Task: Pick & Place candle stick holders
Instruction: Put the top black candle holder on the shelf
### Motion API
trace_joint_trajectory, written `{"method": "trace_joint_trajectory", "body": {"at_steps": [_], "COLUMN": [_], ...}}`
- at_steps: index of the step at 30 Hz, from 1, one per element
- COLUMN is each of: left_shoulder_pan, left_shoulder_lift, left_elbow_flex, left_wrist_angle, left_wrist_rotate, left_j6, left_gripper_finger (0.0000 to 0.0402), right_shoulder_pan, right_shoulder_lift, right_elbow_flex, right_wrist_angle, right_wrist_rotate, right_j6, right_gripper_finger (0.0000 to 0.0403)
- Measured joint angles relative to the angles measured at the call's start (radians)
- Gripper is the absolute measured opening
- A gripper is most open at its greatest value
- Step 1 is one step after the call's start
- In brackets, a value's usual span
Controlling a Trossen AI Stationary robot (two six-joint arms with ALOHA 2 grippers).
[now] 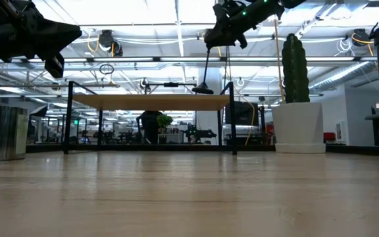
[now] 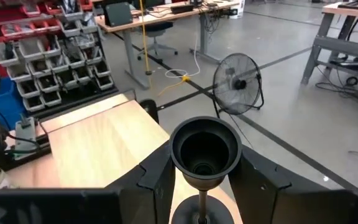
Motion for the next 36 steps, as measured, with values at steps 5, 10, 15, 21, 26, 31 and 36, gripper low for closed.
{"method": "trace_joint_trajectory", "body": {"at_steps": [5,10,15,21,26,31,36], "left_shoulder_pan": [0.0,0.0,0.0,0.0,0.0,0.0,0.0], "left_shoulder_lift": [0.0,0.0,0.0,0.0,0.0,0.0,0.0], "left_elbow_flex": [0.0,0.0,0.0,0.0,0.0,0.0,0.0], "left_wrist_angle": [0.0,0.0,0.0,0.0,0.0,0.0,0.0], "left_wrist_rotate": [0.0,-0.001,-0.001,-0.001,-0.001,-0.001,-0.001], "left_j6": [0.0,0.0,0.0,0.0,0.0,0.0,0.0], "left_gripper_finger": [0.0037,0.0037,0.0037,0.0037,0.0037,0.0037,0.0037], "right_shoulder_pan": [-0.02,-0.027,-0.032,-0.037,-0.039,-0.039,-0.039], "right_shoulder_lift": [0.0,0.012,0.016,0.03,0.029,0.028,0.028], "right_elbow_flex": [0.0,0.0,0.0,-0.002,0.0,0.0,0.0], "right_wrist_angle": [-0.009,-0.014,-0.004,-0.002,-0.01,-0.03,-0.038], "right_wrist_rotate": [-0.002,-0.005,-0.052,-0.056,-0.056,-0.056,-0.056], "right_j6": [-0.017,-0.023,-0.012,0.0,0.002,0.002,0.0], "right_gripper_finger": [0.0127,0.0127,0.0127,0.0127,0.0127,0.0127,0.0127]}}
